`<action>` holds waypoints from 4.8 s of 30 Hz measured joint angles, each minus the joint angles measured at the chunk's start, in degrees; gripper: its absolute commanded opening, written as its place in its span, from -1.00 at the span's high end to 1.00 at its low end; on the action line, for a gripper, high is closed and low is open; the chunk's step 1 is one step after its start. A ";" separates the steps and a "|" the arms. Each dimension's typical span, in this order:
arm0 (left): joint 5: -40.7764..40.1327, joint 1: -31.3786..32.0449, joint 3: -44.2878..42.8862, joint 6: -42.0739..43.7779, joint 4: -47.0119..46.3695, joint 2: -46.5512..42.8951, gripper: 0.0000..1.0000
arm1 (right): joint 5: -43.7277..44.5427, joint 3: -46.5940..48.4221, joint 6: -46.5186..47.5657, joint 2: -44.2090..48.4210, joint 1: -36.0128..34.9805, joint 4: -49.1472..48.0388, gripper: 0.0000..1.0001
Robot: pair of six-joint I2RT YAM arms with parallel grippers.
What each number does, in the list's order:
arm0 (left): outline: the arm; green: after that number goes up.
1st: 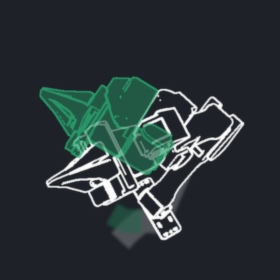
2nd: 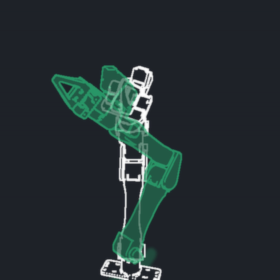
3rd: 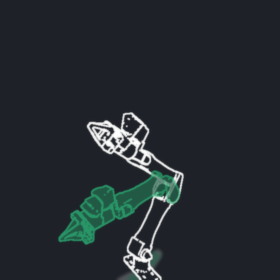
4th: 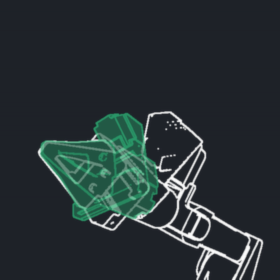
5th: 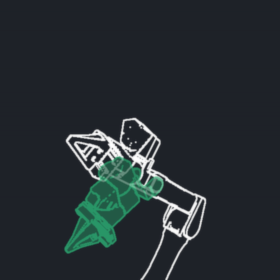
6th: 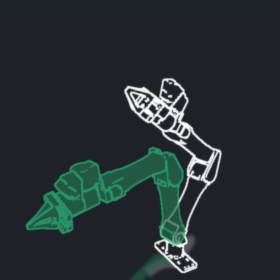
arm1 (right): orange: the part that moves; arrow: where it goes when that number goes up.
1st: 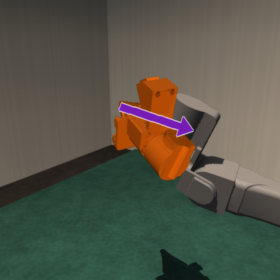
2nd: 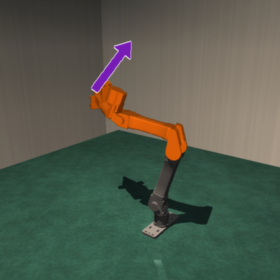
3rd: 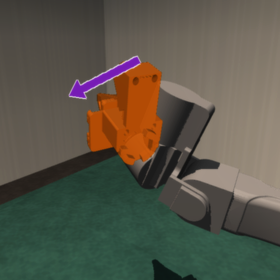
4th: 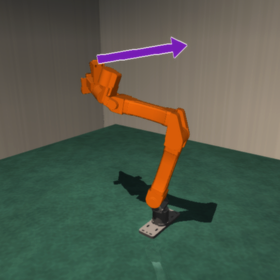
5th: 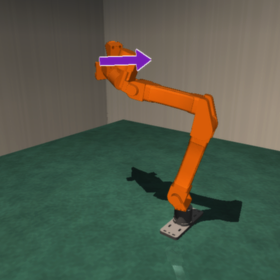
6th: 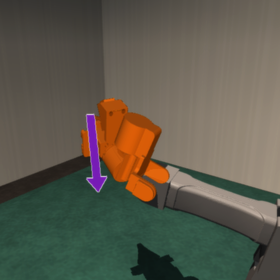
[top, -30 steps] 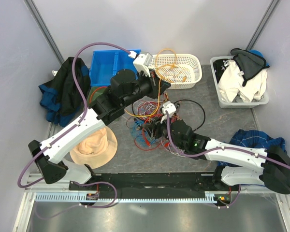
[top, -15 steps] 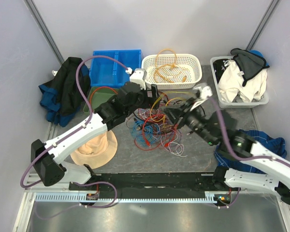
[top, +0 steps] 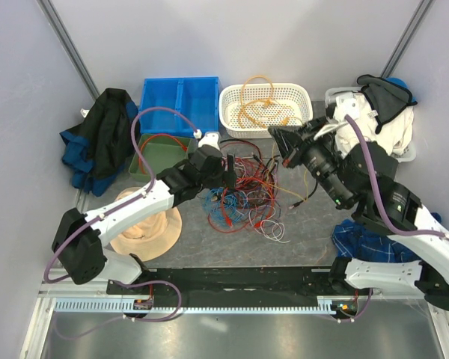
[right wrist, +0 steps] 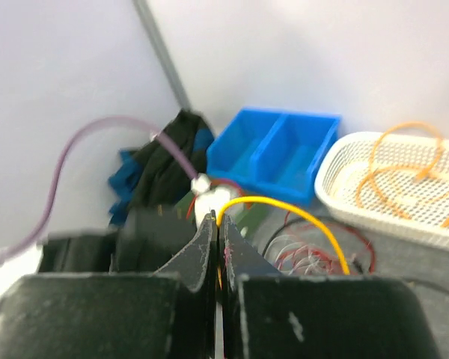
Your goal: Untangle the cables
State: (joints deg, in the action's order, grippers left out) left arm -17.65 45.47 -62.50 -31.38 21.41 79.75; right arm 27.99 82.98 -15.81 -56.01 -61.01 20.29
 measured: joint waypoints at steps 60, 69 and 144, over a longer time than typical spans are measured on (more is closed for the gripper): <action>16.50 -0.15 33.00 -18.78 -13.86 -20.28 -0.85 | -4.33 48.28 -5.79 -74.03 37.38 -12.59 -0.96; 13.60 -0.15 33.27 -20.04 -13.79 -24.68 -0.85 | -5.33 17.25 -10.05 -49.13 35.45 -8.74 -0.94; 12.83 -0.15 25.88 -17.46 -27.67 -21.53 -0.77 | -16.06 -45.16 -14.01 7.61 17.22 -4.48 1.00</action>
State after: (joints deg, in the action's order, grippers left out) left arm -4.82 45.32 -36.62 -48.84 -6.26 58.22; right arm 11.92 37.82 -29.82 -48.40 -43.79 15.81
